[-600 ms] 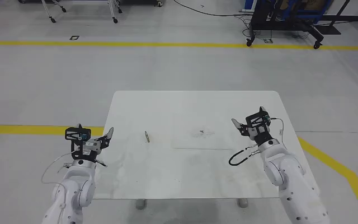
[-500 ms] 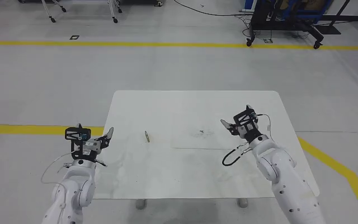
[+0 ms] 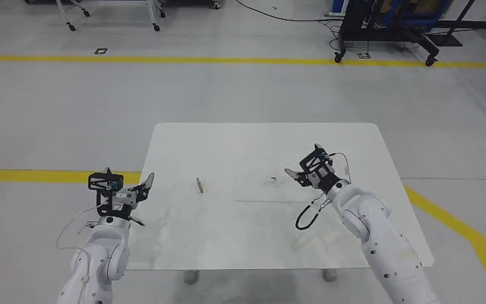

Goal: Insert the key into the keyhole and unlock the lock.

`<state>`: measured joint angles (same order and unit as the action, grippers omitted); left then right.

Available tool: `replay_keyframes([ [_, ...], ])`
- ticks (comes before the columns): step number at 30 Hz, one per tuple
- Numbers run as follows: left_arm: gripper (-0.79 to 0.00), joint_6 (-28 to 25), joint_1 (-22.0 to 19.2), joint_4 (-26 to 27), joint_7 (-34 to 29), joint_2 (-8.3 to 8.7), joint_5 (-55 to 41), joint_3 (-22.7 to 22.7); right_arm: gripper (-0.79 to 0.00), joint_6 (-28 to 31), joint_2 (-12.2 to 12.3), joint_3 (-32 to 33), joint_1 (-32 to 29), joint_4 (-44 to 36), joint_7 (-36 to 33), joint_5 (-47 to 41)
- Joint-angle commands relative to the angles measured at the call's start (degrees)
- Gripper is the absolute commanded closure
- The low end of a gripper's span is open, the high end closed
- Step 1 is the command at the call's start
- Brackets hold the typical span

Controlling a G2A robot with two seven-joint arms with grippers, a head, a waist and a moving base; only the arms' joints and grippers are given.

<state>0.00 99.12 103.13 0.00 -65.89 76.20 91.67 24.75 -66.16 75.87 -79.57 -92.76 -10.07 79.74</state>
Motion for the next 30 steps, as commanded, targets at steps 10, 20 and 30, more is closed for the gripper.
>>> replay_keyframes([
  [10, -0.785, 0.0, 0.0, 0.0, 0.0, 0.00, 0.0, 0.0, -0.767, 30.3, -0.7, -16.4, 24.6, 26.6, 14.0, 22.9],
  [20, -0.785, 0.0, 0.0, 0.0, 0.0, 0.00, 0.0, 0.0, -0.256, 27.3, -3.5, -26.7, 34.0, 43.3, 23.2, 29.5],
  [30, -0.785, 0.0, 0.0, 0.0, 0.0, 0.00, 0.0, 0.0, 0.000, 25.9, -6.0, -31.6, 39.1, 52.9, 26.6, 30.4],
])
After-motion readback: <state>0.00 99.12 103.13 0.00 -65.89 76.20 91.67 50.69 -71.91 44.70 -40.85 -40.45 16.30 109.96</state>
